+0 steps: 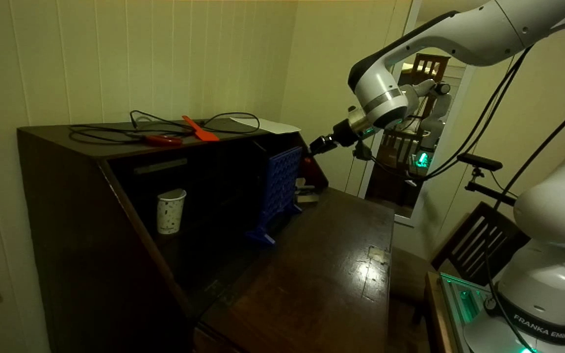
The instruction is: Put the orange chip in the blue gameboard.
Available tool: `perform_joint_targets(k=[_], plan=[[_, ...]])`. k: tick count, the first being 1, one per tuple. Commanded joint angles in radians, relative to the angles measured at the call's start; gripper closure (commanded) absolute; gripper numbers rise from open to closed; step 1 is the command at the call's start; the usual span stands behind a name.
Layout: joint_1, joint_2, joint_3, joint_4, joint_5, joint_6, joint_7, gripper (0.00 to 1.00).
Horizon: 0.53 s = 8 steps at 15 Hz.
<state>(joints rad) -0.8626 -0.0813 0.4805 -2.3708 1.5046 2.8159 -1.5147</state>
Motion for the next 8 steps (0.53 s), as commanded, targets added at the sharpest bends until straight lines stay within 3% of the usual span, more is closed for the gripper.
perform_joint_targets(k=[1, 8], plan=[[0.025, -0.069, 0.012, -0.045, 0.163, -0.003, -0.135, 0.91], [0.054, -0.144, 0.03, -0.077, 0.488, -0.001, -0.395, 0.91]])
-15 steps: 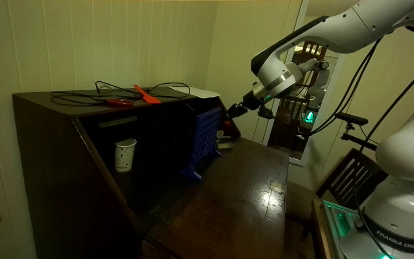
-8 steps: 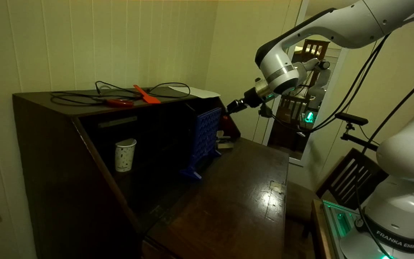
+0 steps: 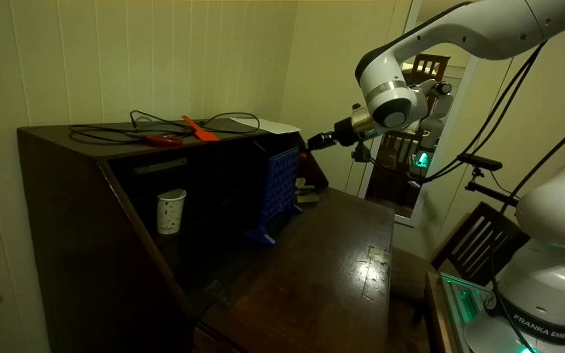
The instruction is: Put the orange chip in the blue gameboard.
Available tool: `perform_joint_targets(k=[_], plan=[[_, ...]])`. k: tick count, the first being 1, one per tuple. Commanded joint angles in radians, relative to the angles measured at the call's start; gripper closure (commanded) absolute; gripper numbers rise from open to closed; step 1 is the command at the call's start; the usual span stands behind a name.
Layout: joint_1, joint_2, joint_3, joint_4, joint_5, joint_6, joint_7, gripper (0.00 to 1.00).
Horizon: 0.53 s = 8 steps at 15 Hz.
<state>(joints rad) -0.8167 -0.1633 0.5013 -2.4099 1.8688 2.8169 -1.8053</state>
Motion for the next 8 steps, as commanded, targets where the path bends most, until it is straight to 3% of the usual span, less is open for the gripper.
perform_joint_targets(k=[1, 8], plan=[[0.009, -0.069, 0.013, -0.043, 0.152, -0.006, -0.131, 0.91], [0.012, -0.098, 0.036, -0.058, 0.298, -0.025, -0.279, 0.91]])
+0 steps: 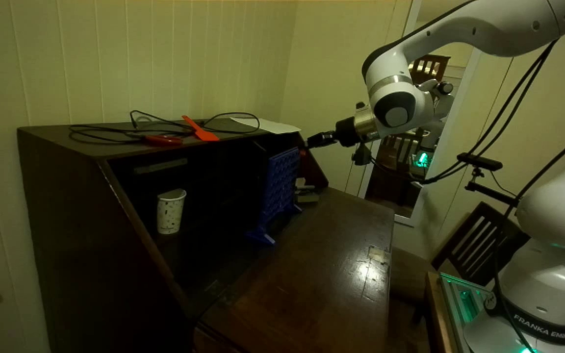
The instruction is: Put the orange chip in the blue gameboard.
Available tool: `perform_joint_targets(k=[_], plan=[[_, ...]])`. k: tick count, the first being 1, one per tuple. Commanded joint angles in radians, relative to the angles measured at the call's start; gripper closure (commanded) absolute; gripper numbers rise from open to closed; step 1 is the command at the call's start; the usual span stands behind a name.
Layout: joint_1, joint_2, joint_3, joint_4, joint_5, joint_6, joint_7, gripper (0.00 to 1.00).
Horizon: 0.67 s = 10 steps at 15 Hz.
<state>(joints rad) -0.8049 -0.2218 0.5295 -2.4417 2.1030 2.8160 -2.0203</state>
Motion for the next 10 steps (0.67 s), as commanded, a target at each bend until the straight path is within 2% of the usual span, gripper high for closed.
perform_joint_targets(k=[1, 10], plan=[[0.0, -0.039, 0.01, -0.024, 0.074, -0.03, -0.082, 0.91], [-0.006, -0.005, 0.019, 0.003, 0.102, -0.095, -0.174, 0.91]])
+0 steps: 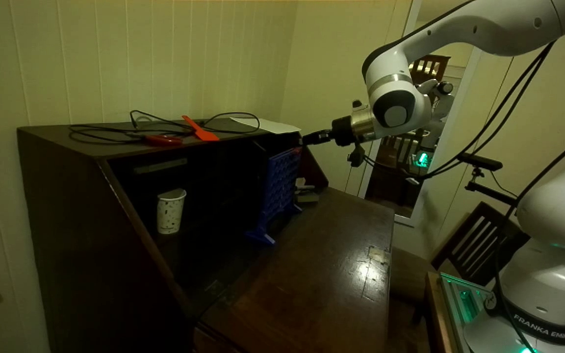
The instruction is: Put the orange chip in the blue gameboard.
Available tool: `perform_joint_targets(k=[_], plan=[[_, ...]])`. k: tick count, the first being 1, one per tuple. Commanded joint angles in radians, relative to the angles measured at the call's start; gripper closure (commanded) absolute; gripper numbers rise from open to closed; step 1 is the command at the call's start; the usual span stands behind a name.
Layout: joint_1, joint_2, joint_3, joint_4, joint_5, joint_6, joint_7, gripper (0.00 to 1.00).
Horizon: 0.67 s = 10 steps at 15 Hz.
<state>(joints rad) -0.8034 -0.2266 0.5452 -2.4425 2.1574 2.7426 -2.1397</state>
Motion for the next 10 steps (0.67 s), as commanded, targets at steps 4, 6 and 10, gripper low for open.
perform_joint_targets(k=[4, 6, 10], plan=[[0.0, 0.0, 0.0, 0.0, 0.009, -0.006, -0.017, 0.66], [0.0, 0.0, 0.0, 0.0, 0.013, -0.006, -0.02, 0.66], [-0.005, 0.02, 0.004, 0.021, 0.036, -0.013, -0.041, 0.91]])
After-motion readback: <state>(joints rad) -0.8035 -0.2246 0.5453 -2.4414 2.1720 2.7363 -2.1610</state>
